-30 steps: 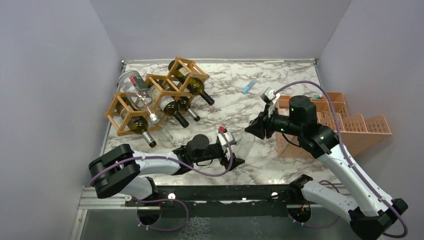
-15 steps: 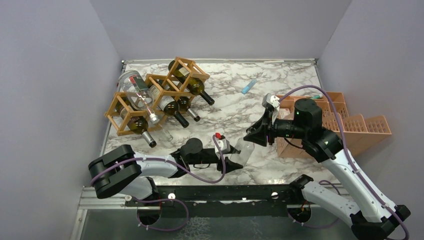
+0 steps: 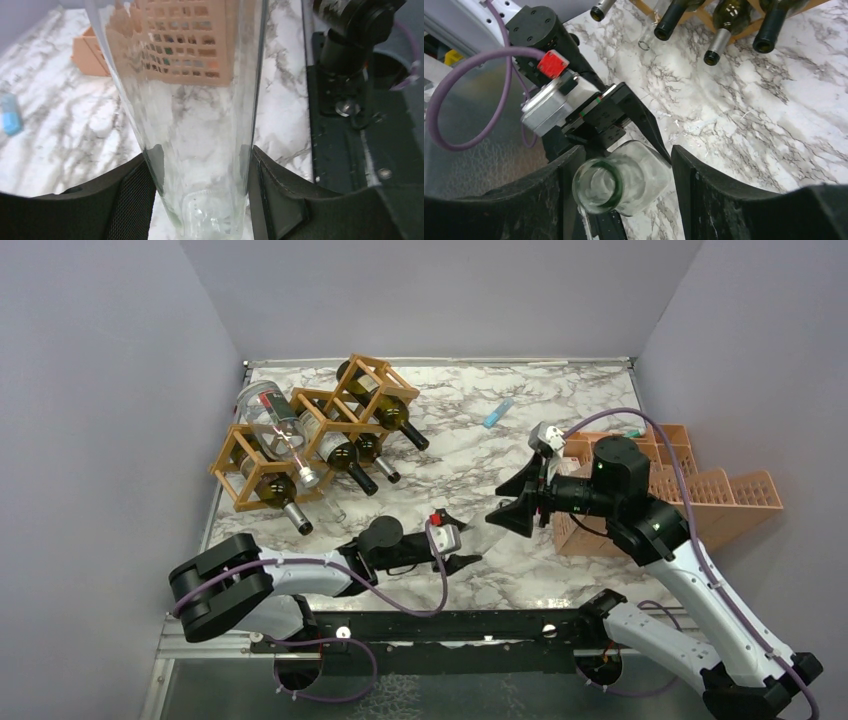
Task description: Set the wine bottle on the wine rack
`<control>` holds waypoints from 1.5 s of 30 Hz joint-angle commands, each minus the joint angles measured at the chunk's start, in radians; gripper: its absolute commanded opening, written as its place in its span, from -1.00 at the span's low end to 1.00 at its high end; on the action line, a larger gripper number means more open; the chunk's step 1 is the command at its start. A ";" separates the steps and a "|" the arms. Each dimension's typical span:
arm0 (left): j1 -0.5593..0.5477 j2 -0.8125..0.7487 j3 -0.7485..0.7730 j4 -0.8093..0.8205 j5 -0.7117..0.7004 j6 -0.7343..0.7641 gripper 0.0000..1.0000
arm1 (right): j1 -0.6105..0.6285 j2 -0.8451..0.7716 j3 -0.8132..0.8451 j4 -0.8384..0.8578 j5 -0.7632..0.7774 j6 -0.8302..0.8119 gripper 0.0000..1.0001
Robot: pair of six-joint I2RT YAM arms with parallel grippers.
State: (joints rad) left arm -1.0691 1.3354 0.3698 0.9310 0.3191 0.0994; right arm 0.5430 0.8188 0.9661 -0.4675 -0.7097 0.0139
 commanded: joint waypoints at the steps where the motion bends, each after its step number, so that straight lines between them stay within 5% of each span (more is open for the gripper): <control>1: -0.006 -0.059 0.051 -0.025 -0.059 0.339 -1.00 | -0.003 -0.032 0.080 -0.036 0.105 0.054 0.35; 10: -0.007 -0.038 0.167 -0.112 -0.138 0.830 -1.00 | -0.004 -0.025 0.199 -0.189 0.295 0.106 0.39; 24: -0.007 0.077 0.353 -0.154 -0.279 1.394 -1.00 | -0.003 0.019 0.216 -0.429 0.442 0.095 0.53; 45: -0.007 0.081 0.466 -0.319 -0.267 1.410 -1.00 | -0.003 0.103 0.134 -0.387 0.408 0.144 0.43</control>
State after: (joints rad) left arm -1.0695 1.4414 0.7635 0.6029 0.0513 1.5276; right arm 0.5430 0.9096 1.1198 -0.8680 -0.2813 0.1284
